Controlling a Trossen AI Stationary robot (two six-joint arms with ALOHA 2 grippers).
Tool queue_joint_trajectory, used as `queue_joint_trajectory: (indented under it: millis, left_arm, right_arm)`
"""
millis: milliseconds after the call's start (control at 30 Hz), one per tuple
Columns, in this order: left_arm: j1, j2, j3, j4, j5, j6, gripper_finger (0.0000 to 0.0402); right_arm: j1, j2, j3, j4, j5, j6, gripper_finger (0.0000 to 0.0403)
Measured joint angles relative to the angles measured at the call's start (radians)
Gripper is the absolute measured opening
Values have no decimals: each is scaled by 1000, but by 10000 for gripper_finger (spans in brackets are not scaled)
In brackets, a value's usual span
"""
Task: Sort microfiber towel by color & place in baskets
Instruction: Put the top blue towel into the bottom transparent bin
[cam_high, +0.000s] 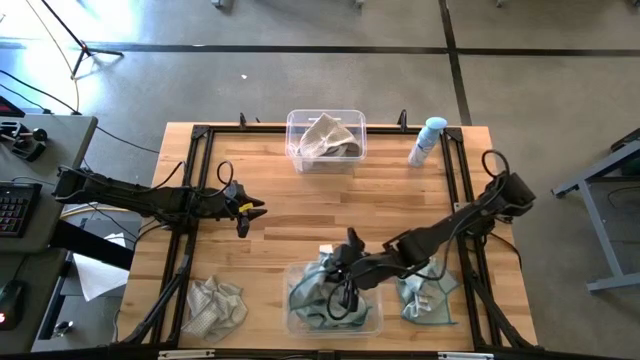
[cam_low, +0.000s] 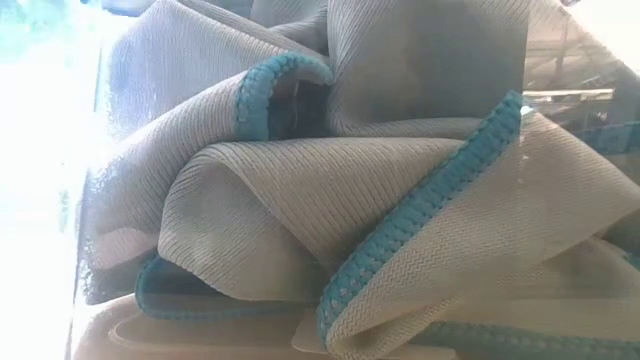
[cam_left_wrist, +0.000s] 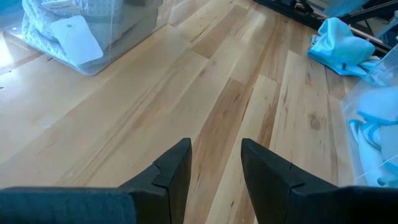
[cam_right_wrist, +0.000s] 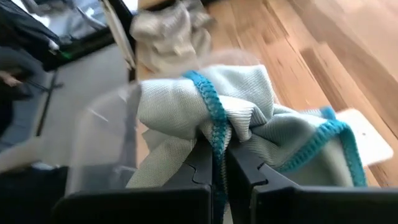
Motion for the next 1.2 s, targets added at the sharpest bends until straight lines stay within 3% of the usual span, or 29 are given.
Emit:
queue_joint_trajectory:
  millis: [367, 600, 900, 1200]
  left_arm:
    - [0, 0, 0, -4, 0, 0, 129]
    - [0, 3, 0, -10, 0, -7, 129]
    - [0, 5, 0, -30, 0, -18, 129]
    - [0, 5, 0, -30, 0, -26, 129]
  right_arm:
    - [-3, 39, 0, -119, -35, 42, 3]
    - [0, 114, 1, -155, -229, 66, 3]
    - [10, 108, 1, -217, -239, 8, 4]
    - [11, 104, 0, -210, -274, -64, 90]
